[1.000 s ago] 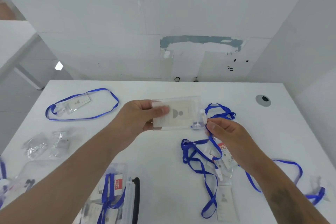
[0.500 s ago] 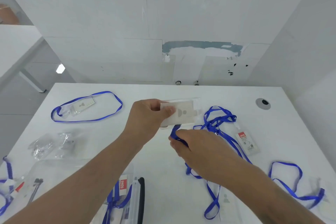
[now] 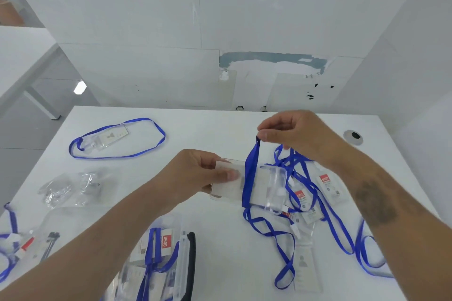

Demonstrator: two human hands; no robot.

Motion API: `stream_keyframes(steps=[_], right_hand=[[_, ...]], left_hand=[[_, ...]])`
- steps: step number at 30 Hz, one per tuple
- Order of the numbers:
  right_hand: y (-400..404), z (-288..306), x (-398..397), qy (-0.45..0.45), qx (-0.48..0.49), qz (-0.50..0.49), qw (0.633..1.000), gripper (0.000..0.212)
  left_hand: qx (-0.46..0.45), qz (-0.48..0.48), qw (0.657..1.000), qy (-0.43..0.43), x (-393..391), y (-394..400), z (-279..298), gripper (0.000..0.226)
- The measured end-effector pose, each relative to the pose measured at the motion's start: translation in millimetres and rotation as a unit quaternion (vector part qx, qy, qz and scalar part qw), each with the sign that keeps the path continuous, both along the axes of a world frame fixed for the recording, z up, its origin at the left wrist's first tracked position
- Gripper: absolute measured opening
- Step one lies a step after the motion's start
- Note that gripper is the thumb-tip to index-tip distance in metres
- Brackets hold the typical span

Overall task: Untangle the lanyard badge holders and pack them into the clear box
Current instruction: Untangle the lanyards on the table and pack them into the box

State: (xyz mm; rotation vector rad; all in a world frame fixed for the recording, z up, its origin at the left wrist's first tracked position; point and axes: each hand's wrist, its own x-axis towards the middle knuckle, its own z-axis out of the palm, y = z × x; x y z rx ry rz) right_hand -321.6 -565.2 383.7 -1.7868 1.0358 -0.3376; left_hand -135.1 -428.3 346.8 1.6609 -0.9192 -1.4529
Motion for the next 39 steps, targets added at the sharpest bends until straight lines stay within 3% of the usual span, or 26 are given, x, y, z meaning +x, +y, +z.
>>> stream_keyframes(steps=[1,4,7,10,14,16,18,22,26,30,31,33,35,39], right_hand=[[3.6,-10.1,-0.2,-0.008,0.012,-0.015,1.000,0.005],[27.8,-43.4,1.3,0.017,0.020,-0.060,0.998,0.042],[67.7,-66.8,4.7,0.037,0.039,-0.049,0.997,0.030],[102.4,-71.7,5.1,0.037,0.041,0.000,0.998,0.025],[111.2,-38.6,2.0,0.179,-0.134,0.136,0.965,0.029],[99.5,-12.6,3.5,0.173,-0.129,0.146,0.965,0.025],[79.4,7.0,5.1,0.111,-0.082,0.113,0.984,0.017],[31.2,10.7,11.2,-0.006,-0.039,0.025,0.999,0.009],[24.5,-27.0,18.3,-0.056,0.073,-0.031,0.995,0.007],[55.4,-61.1,20.6,-0.105,0.214,-0.090,0.967,0.048],[66.6,-66.3,21.1,-0.102,0.222,-0.075,0.967,0.047],[88.0,-71.0,21.3,-0.072,0.198,-0.031,0.977,0.032],[106.1,-69.5,19.2,0.016,0.109,0.031,0.993,0.027],[113.1,-36.8,13.8,0.140,-0.090,0.132,0.977,0.025]], left_hand=[[-0.005,0.015,0.999,0.042,1.0,0.7,1.4,0.025],[-0.019,0.070,0.988,0.136,3.2,-0.6,4.7,0.030],[-0.024,0.139,0.979,0.148,5.3,-5.9,2.8,0.021],[-0.013,0.199,0.976,0.089,7.3,-7.6,-2.9,0.012],[-0.019,0.175,0.981,-0.083,8.8,-3.3,-11.6,0.006],[-0.023,0.137,0.979,-0.149,9.1,1.2,-16.3,0.003],[-0.021,0.095,0.981,-0.166,9.2,6.7,-18.9,0.004],[-0.006,0.044,0.995,-0.085,9.1,14.8,-13.1,0.002],[-0.012,0.061,0.995,0.072,7.6,17.4,1.2,0.017],[-0.029,0.157,0.972,0.170,11.1,13.3,4.9,0.035],[-0.025,0.195,0.965,0.173,13.4,12.6,3.5,0.035],[-0.020,0.261,0.953,0.151,17.6,10.5,0.2,0.023],[-0.013,0.292,0.953,0.080,21.4,12.9,-4.1,0.009],[-0.010,0.243,0.967,-0.072,25.6,25.9,-10.9,0.004]])
